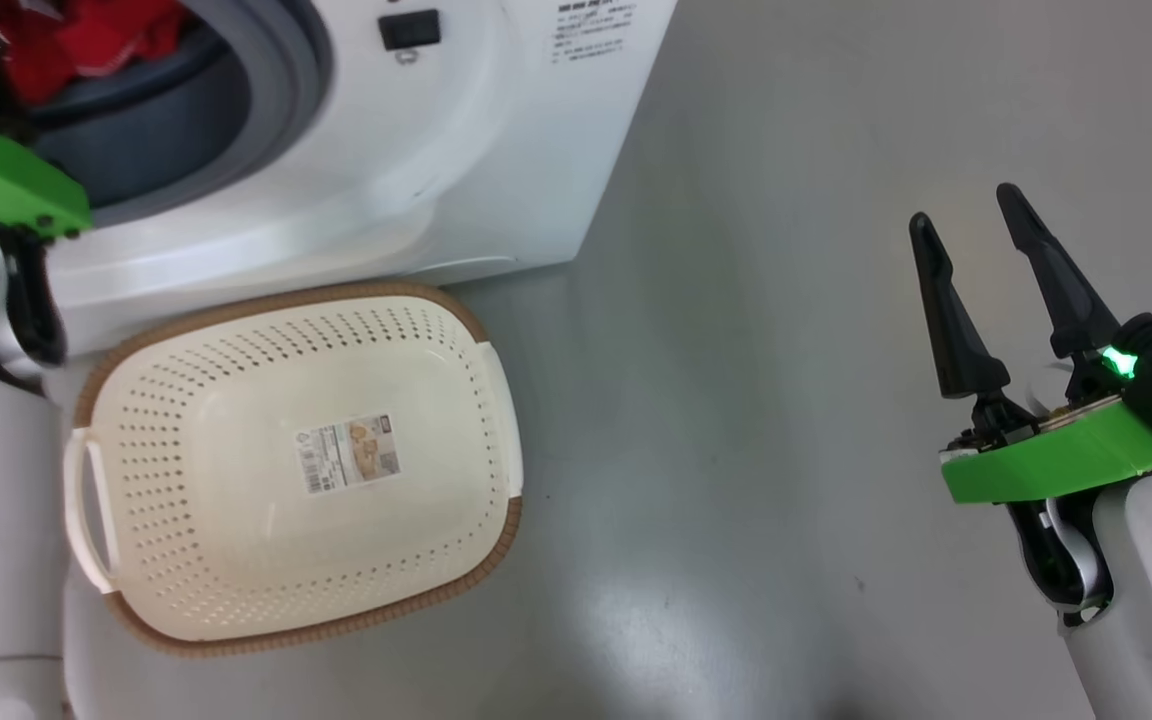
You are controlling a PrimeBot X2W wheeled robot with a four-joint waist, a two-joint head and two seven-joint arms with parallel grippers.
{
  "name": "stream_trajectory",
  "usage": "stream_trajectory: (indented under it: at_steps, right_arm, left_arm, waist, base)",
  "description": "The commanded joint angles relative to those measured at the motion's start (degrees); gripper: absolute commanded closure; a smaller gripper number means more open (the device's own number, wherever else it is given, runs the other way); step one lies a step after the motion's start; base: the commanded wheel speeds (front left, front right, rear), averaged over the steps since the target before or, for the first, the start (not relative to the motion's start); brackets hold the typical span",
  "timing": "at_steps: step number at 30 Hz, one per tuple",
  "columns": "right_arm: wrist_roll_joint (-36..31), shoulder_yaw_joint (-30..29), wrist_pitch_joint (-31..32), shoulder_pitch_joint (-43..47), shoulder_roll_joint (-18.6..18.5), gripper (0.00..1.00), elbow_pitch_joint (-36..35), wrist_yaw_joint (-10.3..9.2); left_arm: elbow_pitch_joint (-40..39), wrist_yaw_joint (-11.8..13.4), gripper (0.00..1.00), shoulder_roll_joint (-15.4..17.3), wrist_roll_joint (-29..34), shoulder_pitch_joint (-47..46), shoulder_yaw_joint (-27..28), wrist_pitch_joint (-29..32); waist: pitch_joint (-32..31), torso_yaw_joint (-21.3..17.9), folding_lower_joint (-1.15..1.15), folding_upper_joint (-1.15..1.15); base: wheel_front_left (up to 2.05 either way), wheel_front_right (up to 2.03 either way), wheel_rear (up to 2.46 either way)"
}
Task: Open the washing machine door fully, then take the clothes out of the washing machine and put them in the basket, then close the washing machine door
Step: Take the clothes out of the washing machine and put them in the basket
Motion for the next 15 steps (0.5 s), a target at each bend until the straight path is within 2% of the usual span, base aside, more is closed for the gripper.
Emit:
stream_trajectory:
  at_steps: [1, 7, 15]
  right_arm:
    - [-0.13, 0.95, -0.37, -0.2, -0.15, 0.0, -1.35, 0.37]
    - [-0.05, 1.54, -0.37, -0.8, 0.09, 0.0, -0.95, 0.37]
    - [0.25, 2.4, -0.37, -0.6, 0.68, 0.0, -0.49, 0.37]
  left_arm:
    - [0.23, 0.87, 0.0, 3.27, 0.98, -1.39, 1.1, 0.61]
    - [7.01, 4.04, 0.0, 6.33, 3.31, -5.45, 0.08, 2.56]
    - [13.19, 7.19, 0.0, 8.7, 5.96, -7.35, -2.04, 5.93]
  waist:
    - [1.79, -1.34, 0.0, 0.0]
    - [2.75, -2.63, 0.0, 0.0]
    - [2.81, -4.18, 0.0, 0.0]
  base:
    - [0.0, 0.0, 0.0]
    - [0.0, 0.0, 0.0]
    - [0.0, 0.0, 0.0]
